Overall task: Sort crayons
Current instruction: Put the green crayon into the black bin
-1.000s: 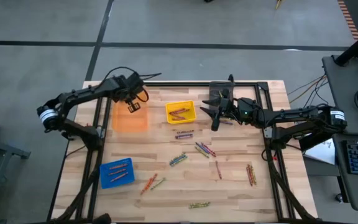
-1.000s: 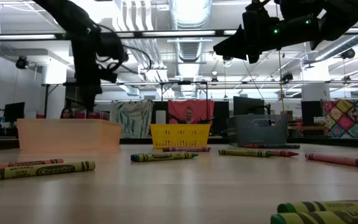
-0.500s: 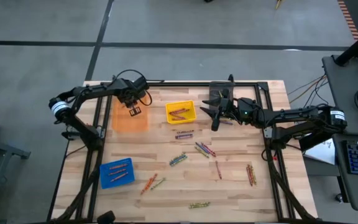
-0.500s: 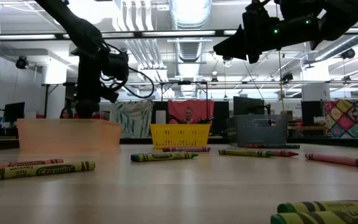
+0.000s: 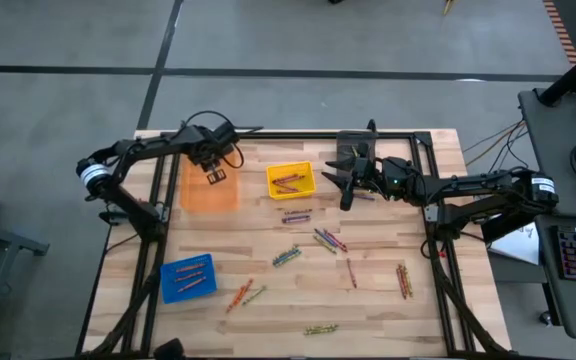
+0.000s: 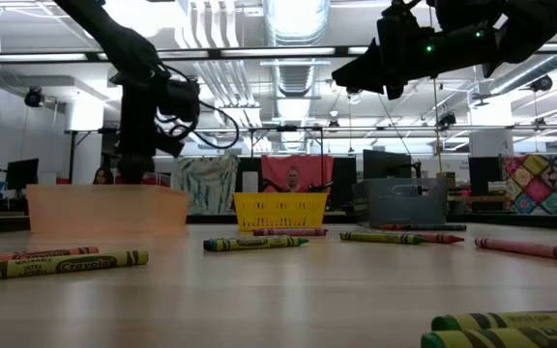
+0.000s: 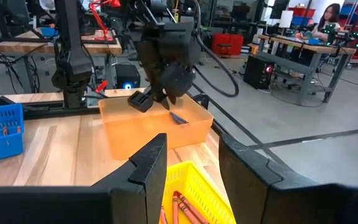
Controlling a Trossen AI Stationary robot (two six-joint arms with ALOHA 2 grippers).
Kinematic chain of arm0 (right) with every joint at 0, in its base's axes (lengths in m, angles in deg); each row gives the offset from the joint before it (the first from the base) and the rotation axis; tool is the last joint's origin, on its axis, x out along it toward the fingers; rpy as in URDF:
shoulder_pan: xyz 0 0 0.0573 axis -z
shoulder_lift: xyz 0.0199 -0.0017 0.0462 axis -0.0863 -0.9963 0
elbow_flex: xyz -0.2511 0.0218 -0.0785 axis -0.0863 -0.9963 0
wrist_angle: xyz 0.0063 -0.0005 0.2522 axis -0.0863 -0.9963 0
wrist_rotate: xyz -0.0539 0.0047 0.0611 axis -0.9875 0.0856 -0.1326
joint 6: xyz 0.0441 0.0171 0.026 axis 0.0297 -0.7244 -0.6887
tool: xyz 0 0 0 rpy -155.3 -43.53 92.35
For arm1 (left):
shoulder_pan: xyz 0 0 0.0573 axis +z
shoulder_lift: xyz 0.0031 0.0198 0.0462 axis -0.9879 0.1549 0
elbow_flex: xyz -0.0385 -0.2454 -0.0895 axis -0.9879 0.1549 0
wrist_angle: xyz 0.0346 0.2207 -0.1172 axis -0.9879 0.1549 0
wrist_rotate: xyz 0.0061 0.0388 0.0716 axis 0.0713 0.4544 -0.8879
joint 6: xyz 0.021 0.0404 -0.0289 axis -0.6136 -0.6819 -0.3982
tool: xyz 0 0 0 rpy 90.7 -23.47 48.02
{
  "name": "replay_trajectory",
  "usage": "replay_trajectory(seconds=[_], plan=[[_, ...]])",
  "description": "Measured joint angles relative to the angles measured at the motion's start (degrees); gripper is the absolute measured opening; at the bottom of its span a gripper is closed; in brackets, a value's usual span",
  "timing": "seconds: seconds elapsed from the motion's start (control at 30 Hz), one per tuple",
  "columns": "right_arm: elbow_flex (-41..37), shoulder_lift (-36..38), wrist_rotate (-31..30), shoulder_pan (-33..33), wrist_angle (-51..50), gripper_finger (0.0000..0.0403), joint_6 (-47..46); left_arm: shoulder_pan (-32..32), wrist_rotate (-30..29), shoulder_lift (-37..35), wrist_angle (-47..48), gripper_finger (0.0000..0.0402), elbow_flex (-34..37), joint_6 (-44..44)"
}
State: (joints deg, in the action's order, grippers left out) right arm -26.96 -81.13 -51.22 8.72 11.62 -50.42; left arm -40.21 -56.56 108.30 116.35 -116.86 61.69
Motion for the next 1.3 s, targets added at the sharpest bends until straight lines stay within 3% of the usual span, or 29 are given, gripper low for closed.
replay_trajectory(seconds=[0.37, 0.7, 0.8, 1.03, 1.3], plan=[[0.0, -0.03, 0.0, 0.0, -1.6, 0.0134, -2.6, -1.02, 1.21, -12.08, -7.87, 0.0084, 0.0, 4.53], [0.02, -0.04, 0.03, 0.0, -3.98, 0.0129, -12.15, -6.34, 21.96, -23.46, -28.18, 0.0084, 4.12, 6.74], [1.8, -0.04, 0.09, -0.02, -10.05, 0.0122, -14.52, -9.4, 24.51, -25.48, -36.95, 0.0084, 7.38, 7.97], [10.03, -0.04, 0.13, -0.02, -34.56, 0.0108, -20.02, -15.84, 24.54, -26.72, -50.78, 0.0084, 12.8, 8.09], [14.03, -0.04, 5.08, -0.17, -50.94, 0.0089, -28.5, -16.94, 24.52, -25.29, -53.07, 0.0084, 12.57, 6.88]])
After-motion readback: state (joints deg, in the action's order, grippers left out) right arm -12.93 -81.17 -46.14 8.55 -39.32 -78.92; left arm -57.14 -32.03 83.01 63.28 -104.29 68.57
